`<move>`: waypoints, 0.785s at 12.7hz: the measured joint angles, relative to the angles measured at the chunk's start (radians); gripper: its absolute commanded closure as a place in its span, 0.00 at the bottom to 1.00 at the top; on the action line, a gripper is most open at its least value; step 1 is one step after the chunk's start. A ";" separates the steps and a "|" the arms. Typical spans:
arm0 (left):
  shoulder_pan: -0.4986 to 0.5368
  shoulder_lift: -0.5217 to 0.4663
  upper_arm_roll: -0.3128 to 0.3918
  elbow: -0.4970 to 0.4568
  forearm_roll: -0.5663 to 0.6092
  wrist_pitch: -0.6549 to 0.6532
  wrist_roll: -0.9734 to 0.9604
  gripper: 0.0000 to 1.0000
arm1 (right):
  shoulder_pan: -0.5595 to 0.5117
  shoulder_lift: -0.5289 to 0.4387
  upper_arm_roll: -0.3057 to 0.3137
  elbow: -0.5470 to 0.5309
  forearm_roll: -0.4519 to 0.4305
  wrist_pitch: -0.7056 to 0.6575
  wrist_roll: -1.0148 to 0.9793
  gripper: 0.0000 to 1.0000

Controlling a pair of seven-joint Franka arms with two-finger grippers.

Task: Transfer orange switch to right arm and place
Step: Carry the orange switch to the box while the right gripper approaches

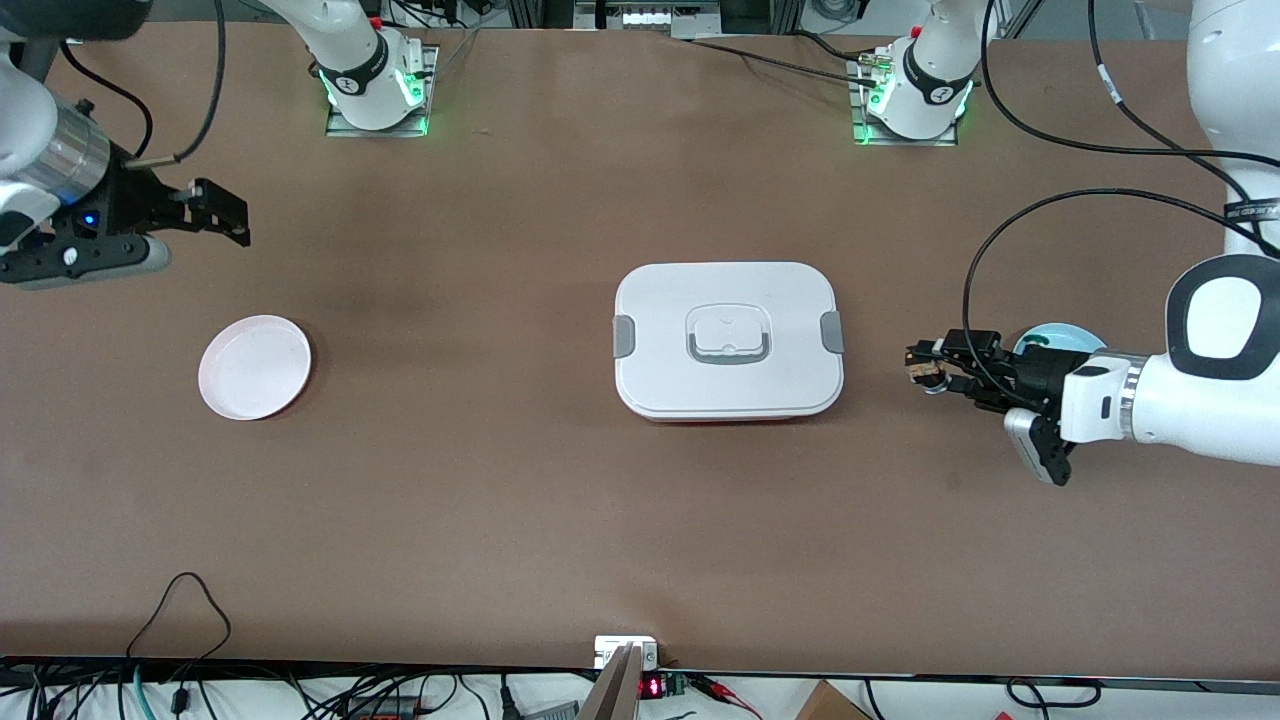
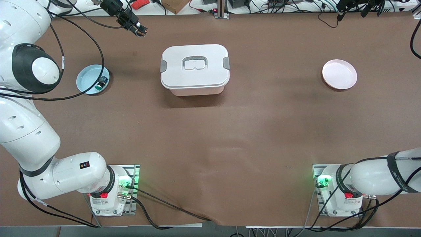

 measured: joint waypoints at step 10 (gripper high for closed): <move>-0.173 0.100 -0.021 -0.036 -0.548 0.232 0.895 0.99 | -0.020 0.058 -0.011 -0.238 0.785 0.061 -0.201 0.00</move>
